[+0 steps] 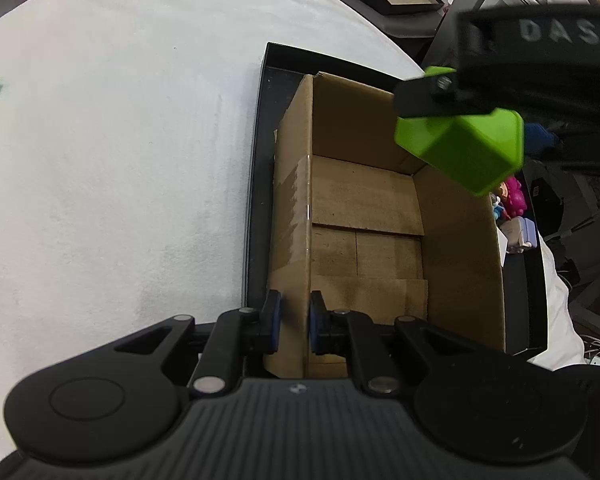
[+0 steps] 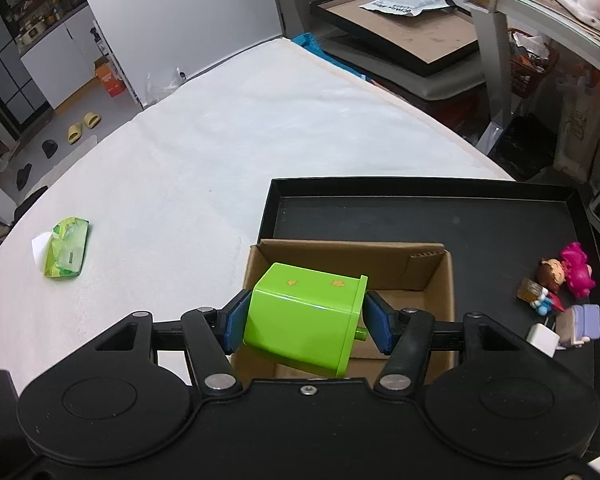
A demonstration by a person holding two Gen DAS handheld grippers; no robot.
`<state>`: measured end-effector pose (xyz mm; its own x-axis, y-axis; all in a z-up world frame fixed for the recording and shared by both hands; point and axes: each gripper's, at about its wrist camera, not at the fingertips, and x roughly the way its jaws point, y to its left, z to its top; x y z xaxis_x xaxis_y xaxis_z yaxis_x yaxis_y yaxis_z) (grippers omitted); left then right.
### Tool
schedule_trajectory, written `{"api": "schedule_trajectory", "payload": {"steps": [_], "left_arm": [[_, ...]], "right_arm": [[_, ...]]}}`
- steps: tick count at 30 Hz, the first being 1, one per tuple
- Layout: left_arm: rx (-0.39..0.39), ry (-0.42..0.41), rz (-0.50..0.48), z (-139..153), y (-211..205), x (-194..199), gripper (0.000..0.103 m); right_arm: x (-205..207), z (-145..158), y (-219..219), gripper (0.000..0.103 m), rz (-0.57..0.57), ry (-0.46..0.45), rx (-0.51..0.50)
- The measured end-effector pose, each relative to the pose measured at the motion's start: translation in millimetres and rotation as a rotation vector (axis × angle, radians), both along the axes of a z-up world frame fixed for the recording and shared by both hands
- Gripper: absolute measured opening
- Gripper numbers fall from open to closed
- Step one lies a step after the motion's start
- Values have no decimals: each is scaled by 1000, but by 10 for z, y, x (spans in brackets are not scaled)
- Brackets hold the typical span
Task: Organize rigid objects
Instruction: 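Lift the green container with the right tool and carry it over the box, then open the right tool to drop the green container into the box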
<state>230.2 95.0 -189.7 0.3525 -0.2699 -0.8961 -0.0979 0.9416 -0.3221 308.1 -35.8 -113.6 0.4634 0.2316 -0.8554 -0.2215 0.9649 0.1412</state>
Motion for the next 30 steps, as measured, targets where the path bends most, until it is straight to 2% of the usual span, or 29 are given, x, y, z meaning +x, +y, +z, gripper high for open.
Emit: {"api": "schedule_trajectory", "payload": {"steps": [10, 11, 12, 14, 21, 30], "left_arm": [[-7, 8, 2, -22, 32, 8, 12], [-7, 9, 2, -25, 31, 11, 12], [-7, 10, 2, -27, 27, 17, 12], [-6, 15, 5, -38, 27, 23, 12], [-16, 27, 9, -65, 27, 51, 14], [19, 23, 6, -43, -19, 53, 14]], "right_arm": [[92, -98, 95, 59, 23, 17, 7], [94, -109, 99, 62, 26, 18, 4], [96, -112, 93, 70, 25, 16, 0], [83, -95, 47, 78, 11, -4, 6], [11, -60, -220, 79, -21, 8, 28], [-151, -36, -706, 78, -96, 8, 53]]}}
